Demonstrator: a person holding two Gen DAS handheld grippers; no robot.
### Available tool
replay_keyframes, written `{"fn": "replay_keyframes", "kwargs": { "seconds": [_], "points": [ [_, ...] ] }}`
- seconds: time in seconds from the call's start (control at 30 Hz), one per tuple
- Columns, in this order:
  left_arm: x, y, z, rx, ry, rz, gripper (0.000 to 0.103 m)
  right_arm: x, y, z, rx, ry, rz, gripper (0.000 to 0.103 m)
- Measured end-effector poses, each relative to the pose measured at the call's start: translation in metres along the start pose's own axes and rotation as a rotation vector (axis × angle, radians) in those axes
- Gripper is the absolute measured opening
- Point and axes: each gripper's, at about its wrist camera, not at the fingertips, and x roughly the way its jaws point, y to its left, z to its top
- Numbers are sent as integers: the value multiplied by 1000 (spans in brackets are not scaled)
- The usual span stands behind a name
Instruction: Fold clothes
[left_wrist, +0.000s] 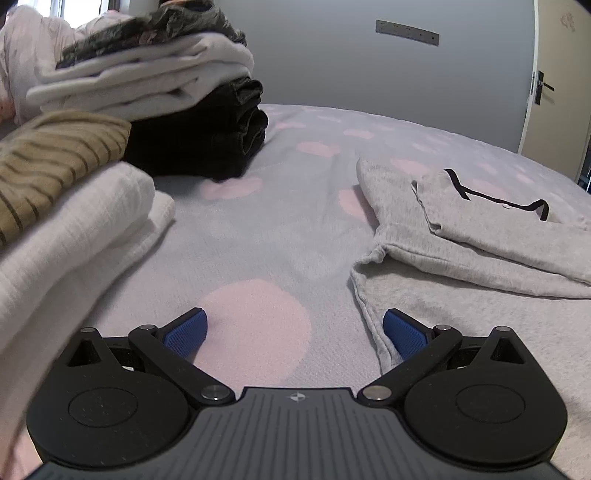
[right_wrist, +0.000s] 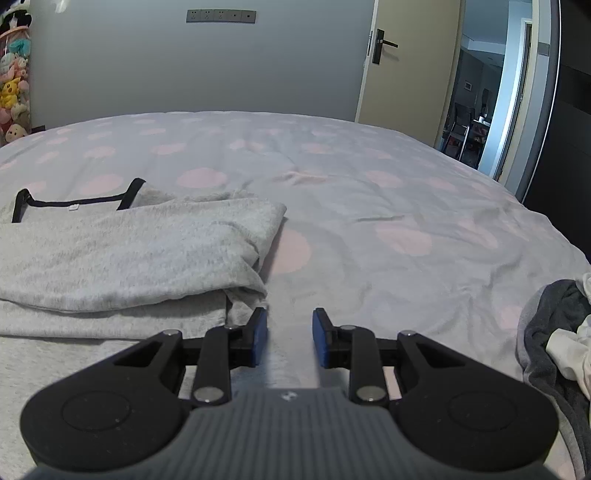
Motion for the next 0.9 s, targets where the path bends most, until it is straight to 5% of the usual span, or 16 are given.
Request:
{"fn": "replay_keyframes", "kwargs": {
  "seconds": [0.07,0.23,0.33,0.63,0.9],
  "points": [
    [-4,-1,8,22,1,9,103,0,-1,0,0,1,0,32],
    [-31,5,36,-106,-55,-62,103,-3,-3,1,12,-5,6,32],
    [-31,-3,54,-149,-38,-150,103,-5,0,1,3,-20,5,32],
    [22,-58,88,-121,90,-324,64,-8,-2,4,11,-47,-2,32],
    [77,-62,88,-296,256,-361,52,-4,-9,2,31,-52,23,32]
  ]
}}
